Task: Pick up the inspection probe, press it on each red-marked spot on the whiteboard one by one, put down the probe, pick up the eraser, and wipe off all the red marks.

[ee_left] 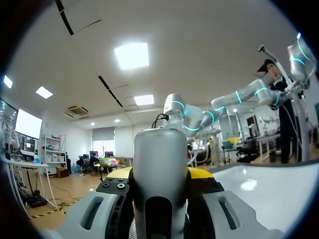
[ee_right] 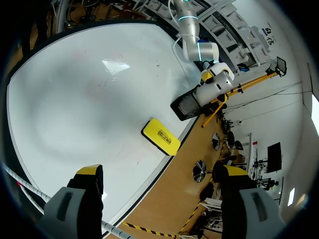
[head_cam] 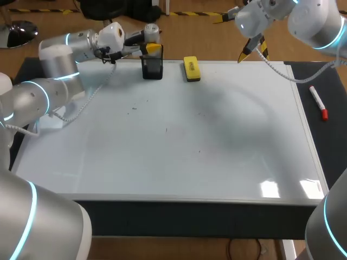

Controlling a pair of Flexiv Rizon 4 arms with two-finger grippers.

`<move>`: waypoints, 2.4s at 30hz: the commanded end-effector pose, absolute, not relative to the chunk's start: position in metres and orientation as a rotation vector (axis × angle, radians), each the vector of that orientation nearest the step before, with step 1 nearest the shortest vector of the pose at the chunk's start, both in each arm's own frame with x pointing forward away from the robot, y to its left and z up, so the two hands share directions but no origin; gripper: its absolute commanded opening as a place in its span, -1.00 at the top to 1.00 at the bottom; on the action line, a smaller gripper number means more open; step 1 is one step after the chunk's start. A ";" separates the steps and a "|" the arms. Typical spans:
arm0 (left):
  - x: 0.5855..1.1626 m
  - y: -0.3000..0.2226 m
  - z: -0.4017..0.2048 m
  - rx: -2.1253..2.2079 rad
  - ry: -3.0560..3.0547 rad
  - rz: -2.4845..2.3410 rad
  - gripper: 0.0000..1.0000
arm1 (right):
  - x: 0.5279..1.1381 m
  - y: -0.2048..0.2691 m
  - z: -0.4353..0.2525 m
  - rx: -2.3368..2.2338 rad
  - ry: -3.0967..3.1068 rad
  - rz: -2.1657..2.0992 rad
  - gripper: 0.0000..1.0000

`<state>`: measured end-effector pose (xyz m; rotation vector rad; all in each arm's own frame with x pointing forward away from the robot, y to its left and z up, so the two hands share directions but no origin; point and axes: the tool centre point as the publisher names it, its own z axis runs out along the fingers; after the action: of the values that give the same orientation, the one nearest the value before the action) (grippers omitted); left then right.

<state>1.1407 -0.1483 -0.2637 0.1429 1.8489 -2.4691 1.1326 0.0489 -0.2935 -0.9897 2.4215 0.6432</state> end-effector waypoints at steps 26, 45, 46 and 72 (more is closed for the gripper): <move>1.154 -0.151 -0.267 0.092 1.890 -2.459 -1.00 | 1.133 0.049 -0.293 -0.994 2.424 0.639 -1.00; 1.152 -0.138 -0.232 0.098 1.874 -2.424 -1.00 | 1.133 0.049 -0.293 -0.994 2.424 0.639 -1.00; 1.152 -0.137 -0.229 0.099 1.876 -2.417 -1.00 | 1.133 0.049 -0.293 -0.994 2.424 0.639 -1.00; 1.102 -0.065 -0.202 -0.211 1.934 -2.050 -1.00 | 1.133 0.049 -0.293 -0.994 2.424 0.639 -1.00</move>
<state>1.1362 -0.0708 -0.2061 0.2015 1.8797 -2.4049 1.1326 0.0490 -0.2935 -0.9898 2.4214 0.6432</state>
